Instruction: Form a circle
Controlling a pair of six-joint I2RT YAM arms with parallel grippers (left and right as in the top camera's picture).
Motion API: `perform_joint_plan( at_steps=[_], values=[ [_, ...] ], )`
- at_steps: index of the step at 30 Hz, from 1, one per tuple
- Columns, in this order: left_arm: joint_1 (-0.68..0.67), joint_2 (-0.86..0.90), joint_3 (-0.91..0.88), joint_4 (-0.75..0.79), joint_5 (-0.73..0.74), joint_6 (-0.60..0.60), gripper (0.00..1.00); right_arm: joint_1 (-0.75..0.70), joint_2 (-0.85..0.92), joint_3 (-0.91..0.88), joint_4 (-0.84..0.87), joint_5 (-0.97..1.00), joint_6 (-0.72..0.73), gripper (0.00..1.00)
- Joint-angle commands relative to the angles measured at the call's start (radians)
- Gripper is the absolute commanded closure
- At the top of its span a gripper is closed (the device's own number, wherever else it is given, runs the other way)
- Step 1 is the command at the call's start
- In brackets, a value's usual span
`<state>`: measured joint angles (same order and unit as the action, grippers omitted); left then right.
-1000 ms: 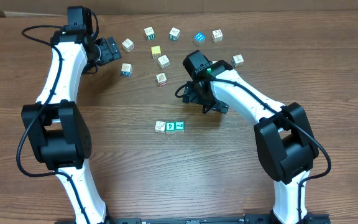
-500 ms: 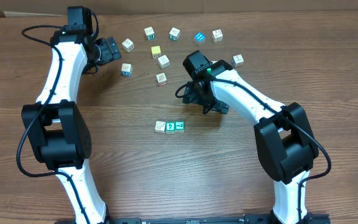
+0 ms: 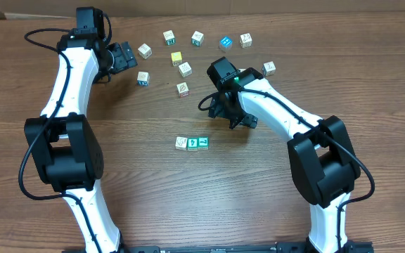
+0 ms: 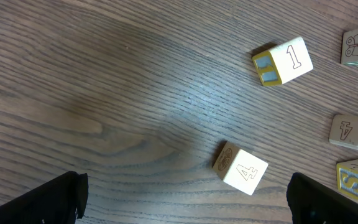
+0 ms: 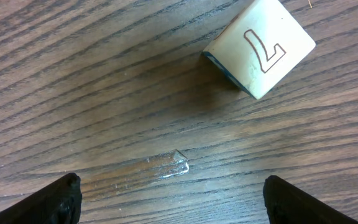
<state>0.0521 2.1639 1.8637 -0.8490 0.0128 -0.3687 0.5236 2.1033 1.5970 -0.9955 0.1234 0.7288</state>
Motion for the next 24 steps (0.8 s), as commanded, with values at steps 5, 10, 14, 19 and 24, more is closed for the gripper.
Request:
perform_joint_plan(
  at_steps=[5,10,14,19,24],
  values=[
    [-0.007,-0.006,0.013,0.000,0.006,-0.021,0.00,-0.004,0.003,0.021,0.002,0.015,-0.001,0.10],
    [-0.007,-0.006,0.013,0.000,0.006,-0.021,0.00,-0.004,0.002,0.023,0.006,0.014,-0.003,0.20],
    [-0.007,-0.006,0.013,0.000,0.006,-0.021,0.00,-0.016,-0.003,0.093,-0.014,-0.004,-0.188,0.35],
    [-0.007,-0.006,0.013,0.000,0.006,-0.021,0.00,-0.058,-0.003,0.336,-0.134,-0.047,-0.293,0.58],
    [-0.007,-0.006,0.013,0.000,0.006,-0.021,0.00,-0.101,-0.003,0.491,-0.111,-0.047,-0.339,0.76]
  ],
)
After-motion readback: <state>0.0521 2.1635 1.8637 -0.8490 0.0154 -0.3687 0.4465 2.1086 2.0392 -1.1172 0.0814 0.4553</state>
